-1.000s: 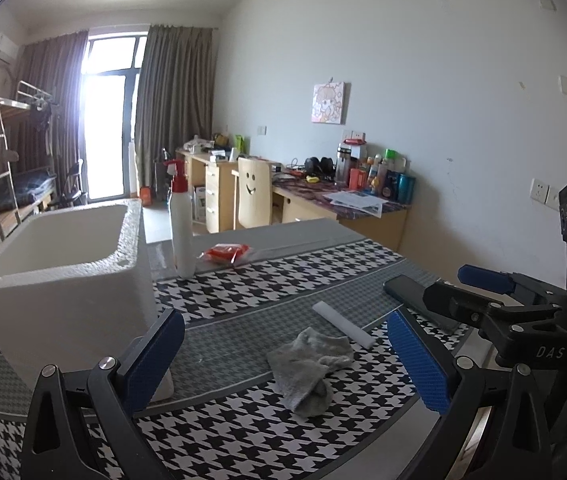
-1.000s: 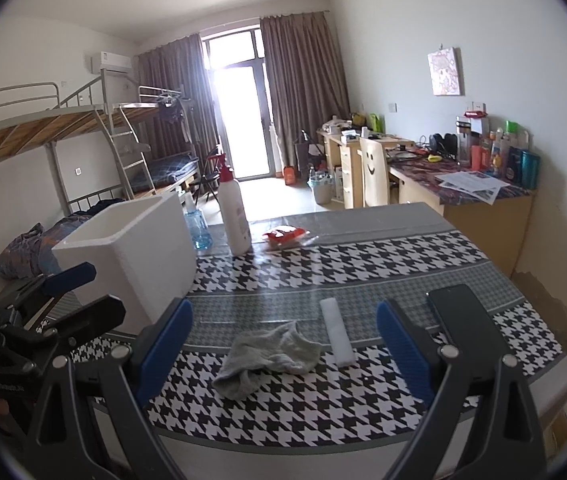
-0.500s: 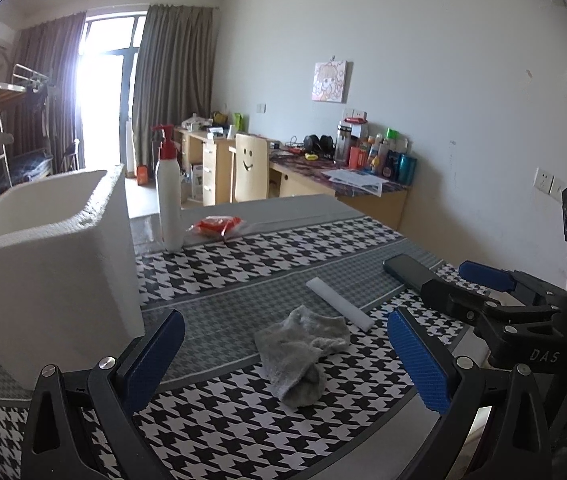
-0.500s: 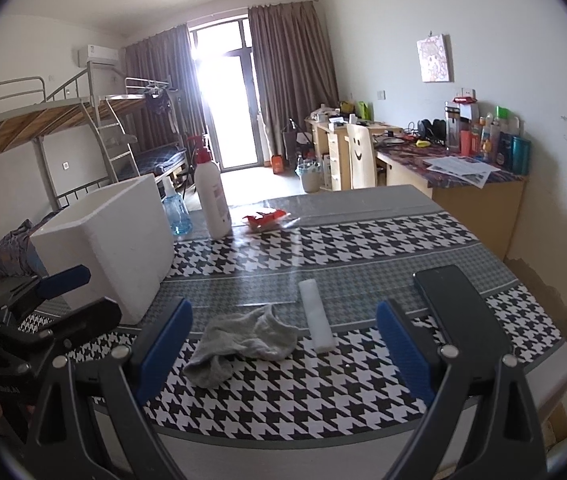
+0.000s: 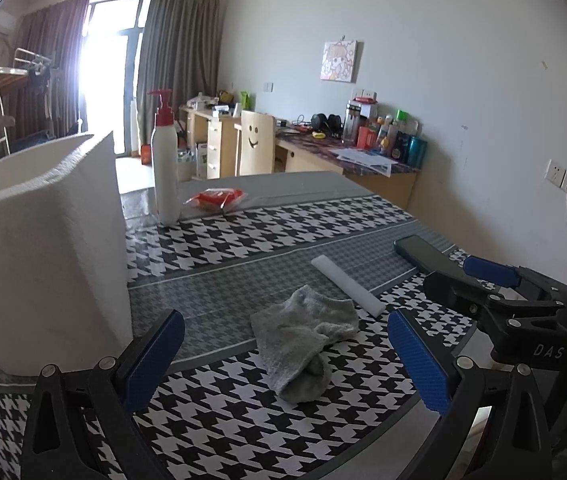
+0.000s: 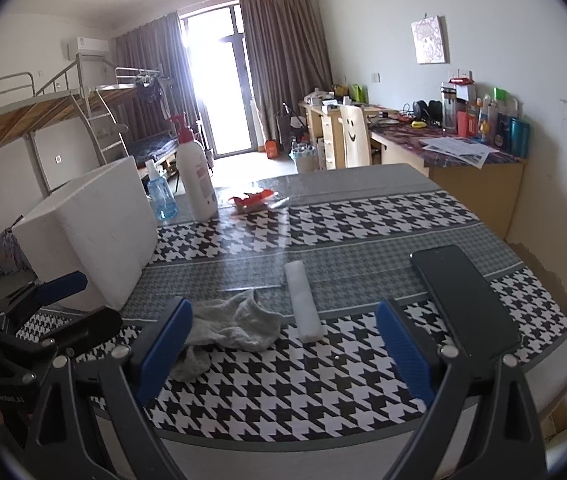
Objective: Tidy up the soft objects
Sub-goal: 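Move both grippers toward the gray cloth on the table, then close the left gripper on the gray cloth while the right gripper closes on the white foam stick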
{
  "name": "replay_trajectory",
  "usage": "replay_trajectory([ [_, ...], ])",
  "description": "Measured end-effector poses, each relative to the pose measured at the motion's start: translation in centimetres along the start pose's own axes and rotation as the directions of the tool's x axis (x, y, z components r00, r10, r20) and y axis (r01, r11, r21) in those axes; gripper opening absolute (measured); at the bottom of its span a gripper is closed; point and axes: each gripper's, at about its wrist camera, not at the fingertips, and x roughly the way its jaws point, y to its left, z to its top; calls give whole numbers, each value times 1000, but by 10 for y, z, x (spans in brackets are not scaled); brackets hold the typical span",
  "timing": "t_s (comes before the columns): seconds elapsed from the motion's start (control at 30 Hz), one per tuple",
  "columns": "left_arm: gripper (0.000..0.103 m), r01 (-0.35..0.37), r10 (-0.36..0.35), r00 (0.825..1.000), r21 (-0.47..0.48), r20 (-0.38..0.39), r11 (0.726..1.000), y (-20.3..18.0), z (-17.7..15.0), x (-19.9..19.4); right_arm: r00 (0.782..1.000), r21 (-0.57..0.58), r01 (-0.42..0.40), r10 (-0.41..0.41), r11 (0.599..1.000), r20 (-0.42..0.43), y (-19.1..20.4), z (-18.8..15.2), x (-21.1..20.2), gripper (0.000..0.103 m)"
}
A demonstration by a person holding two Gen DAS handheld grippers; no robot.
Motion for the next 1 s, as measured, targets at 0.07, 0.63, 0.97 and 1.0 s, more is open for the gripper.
replay_trajectory([
  [0.07,102,0,0,1000,-1,-12,1000,-1,-1,5,1000,9,-9,9,1000,-10,-3,0,4,95],
  [0.63,102,-37,36,993,-1,-114,999,-3,-8,43,996,15,5,-4,1000,-87,-19,-7,38,95],
  [0.97,102,-36,32,987,-22,-156,999,-3,-11,59,992,30,-7,10,1000,-125,-26,-12,54,95],
  [1.0,102,-39,35,987,-24,-158,999,-3,-11,60,992,31,-7,11,1000,-126,-27,-12,54,95],
])
